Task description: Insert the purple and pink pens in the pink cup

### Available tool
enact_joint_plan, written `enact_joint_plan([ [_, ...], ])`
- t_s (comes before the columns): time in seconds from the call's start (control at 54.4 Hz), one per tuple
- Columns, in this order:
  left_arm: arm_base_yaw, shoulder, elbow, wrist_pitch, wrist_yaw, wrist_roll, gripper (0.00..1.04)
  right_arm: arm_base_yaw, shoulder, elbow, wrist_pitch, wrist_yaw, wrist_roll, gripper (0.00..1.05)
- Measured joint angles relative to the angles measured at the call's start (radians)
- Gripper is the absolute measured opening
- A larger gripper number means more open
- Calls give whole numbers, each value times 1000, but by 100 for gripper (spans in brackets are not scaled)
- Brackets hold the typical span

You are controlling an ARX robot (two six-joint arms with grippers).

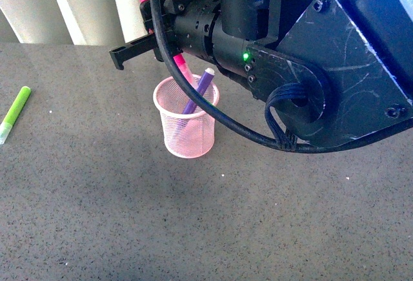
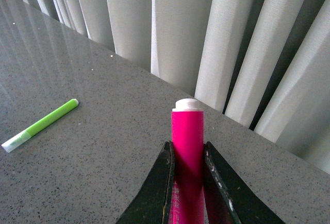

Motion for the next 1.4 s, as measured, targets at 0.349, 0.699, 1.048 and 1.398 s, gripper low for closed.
enact_joint_plan([
  [0.349, 0, 0, 0, 0, 0, 0, 98, 3, 43, 42, 6, -23, 10, 11],
  [0.699, 0, 0, 0, 0, 0, 0, 98, 8, 98, 79, 9, -34, 13, 11],
  [1.048, 0, 0, 0, 0, 0, 0, 98, 6, 91, 37, -27, -17, 93, 44],
  [1.398, 0, 0, 0, 0, 0, 0, 98, -22, -84, -20, -114, 81, 192, 100],
])
